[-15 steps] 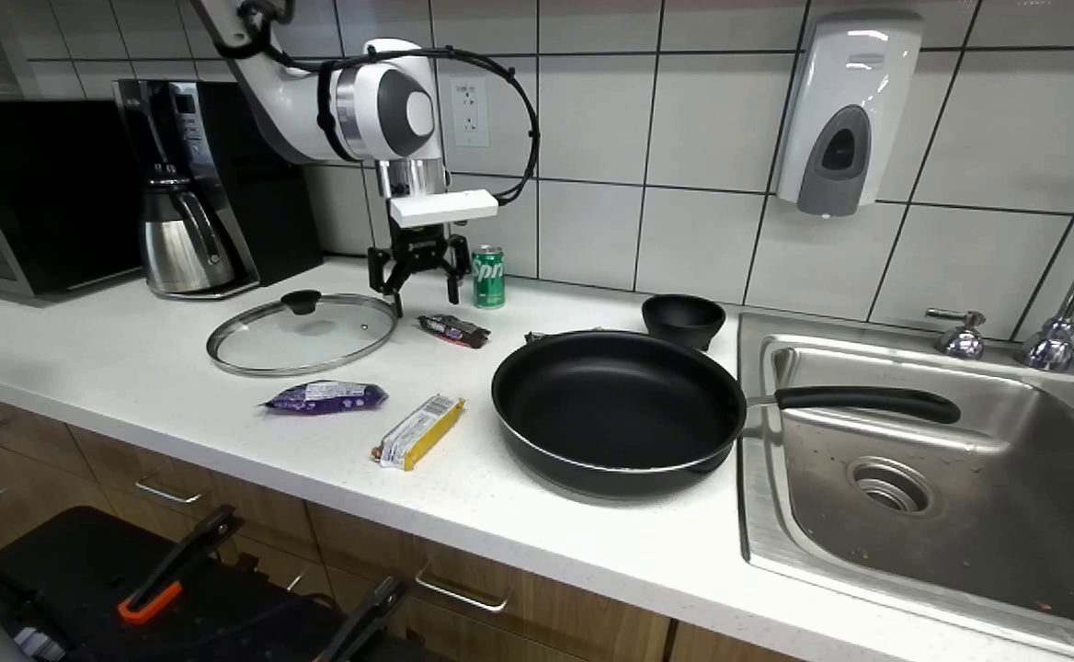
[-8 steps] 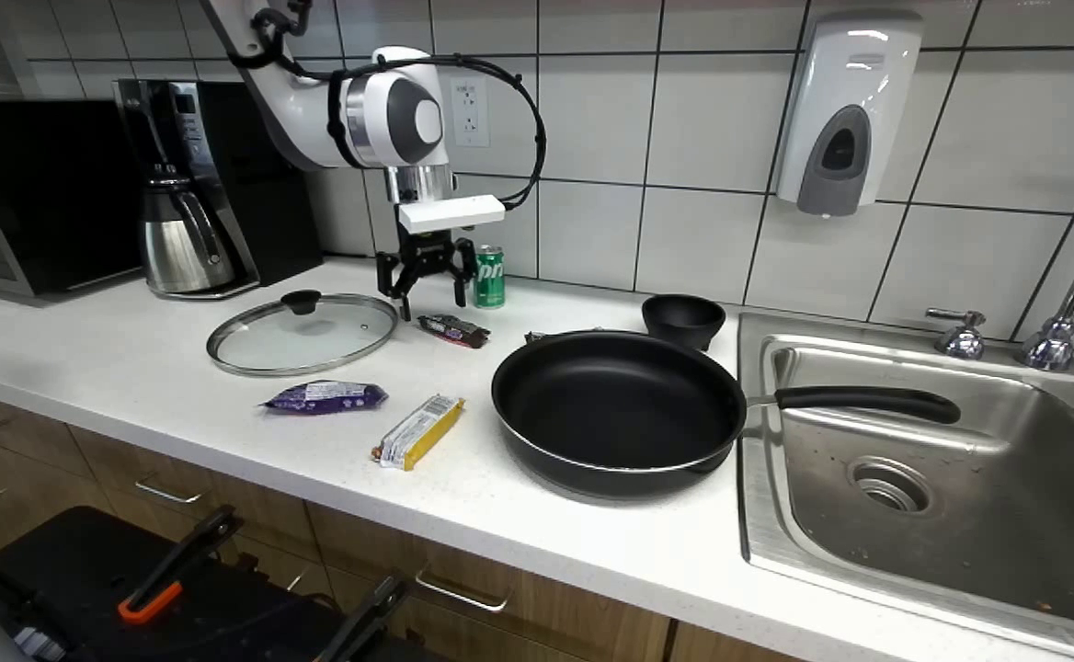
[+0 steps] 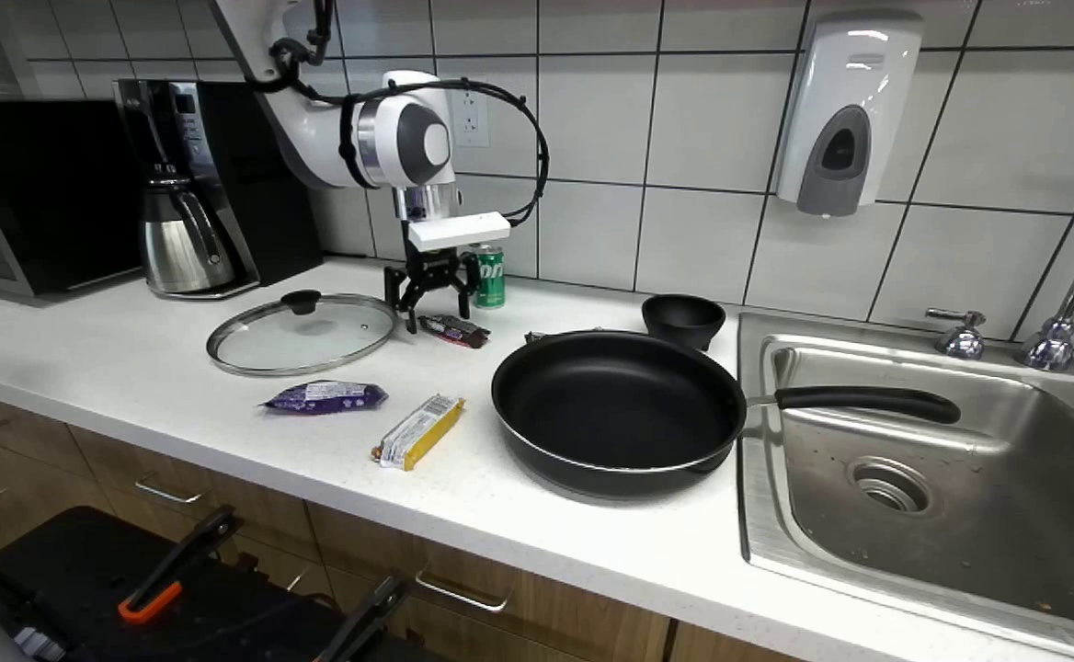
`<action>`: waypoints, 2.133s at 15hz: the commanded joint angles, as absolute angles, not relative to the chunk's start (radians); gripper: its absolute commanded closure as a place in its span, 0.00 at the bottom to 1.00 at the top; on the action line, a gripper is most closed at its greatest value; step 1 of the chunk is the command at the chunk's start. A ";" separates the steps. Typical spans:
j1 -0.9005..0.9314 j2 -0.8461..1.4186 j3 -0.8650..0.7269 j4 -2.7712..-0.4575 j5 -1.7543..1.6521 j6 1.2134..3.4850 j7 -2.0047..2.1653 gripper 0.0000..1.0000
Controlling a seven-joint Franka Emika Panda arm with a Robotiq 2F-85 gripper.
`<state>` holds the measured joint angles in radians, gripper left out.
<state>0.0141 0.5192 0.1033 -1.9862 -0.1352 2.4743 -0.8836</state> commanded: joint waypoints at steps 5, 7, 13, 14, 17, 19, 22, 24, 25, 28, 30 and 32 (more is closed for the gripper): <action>-0.016 0.504 0.129 -1.989 -0.140 2.473 -0.925 0.26; -0.016 0.492 0.128 -1.993 -0.142 2.473 -0.927 0.42; -0.020 0.492 0.124 -1.987 -0.140 2.461 -0.932 0.88; -0.021 0.493 0.123 -1.986 -0.140 2.460 -0.933 0.95; -0.024 0.492 0.122 -1.986 -0.140 2.457 -0.932 0.99; -0.019 0.475 0.118 -1.992 -0.152 2.439 -0.932 0.98; -0.013 0.429 0.117 -2.007 -0.184 2.396 -0.961 0.98; -0.007 0.397 0.112 -2.010 -0.206 2.355 -0.977 0.98; -0.007 0.383 0.112 -2.011 -0.211 2.339 -0.986 0.98; -0.008 0.333 0.106 -2.026 -0.211 2.318 -1.003 0.98; -0.010 0.308 0.100 -2.041 -0.203 2.319 -0.992 0.98; -0.010 0.281 0.090 -2.066 -0.206 2.329 -0.974 0.98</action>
<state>-0.0012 0.3521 0.0992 -2.0088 -0.1942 2.3396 -0.9755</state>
